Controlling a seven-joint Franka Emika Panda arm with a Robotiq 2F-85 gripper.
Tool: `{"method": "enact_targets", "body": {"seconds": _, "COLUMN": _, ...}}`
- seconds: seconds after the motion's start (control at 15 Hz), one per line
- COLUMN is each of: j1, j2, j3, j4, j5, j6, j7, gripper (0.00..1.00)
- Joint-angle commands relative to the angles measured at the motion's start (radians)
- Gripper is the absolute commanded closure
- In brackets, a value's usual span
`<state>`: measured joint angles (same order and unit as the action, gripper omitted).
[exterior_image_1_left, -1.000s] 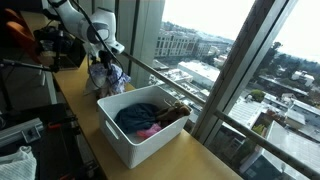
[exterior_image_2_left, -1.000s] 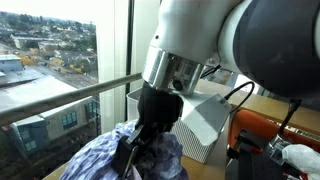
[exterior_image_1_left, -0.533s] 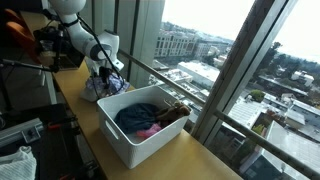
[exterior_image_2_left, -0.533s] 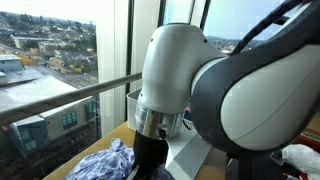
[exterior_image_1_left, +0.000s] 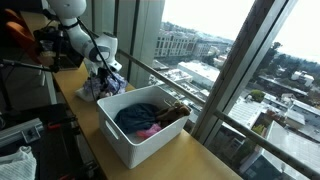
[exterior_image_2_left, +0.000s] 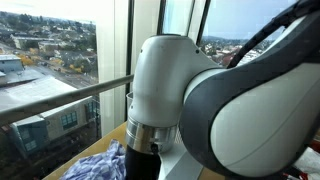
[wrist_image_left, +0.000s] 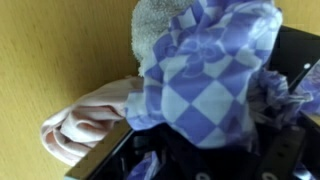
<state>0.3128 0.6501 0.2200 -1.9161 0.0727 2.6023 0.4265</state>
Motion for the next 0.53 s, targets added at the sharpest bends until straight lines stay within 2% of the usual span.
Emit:
{"method": "enact_targets", "body": {"seconds": 0.0, "j1": -0.009, "j2": -0.083, "j3": -0.015, "j4": -0.027, "j5": 0.042, "j6": -0.008, "j7": -0.04, "gripper": 0.22}}
{"method": "enact_targets", "body": {"seconds": 0.2, "j1": -0.021, "j2": -0.131, "j3": -0.02, "j4": -0.036, "j5": 0.049, "j6": -0.007, "j7": -0.043, "gripper": 0.02}}
{"method": "enact_targets", "body": {"seconds": 0.47, "j1": -0.038, "j2": -0.176, "j3": -0.033, "j4": -0.046, "j5": 0.05, "j6": -0.003, "j7": -0.043, "gripper": 0.0}}
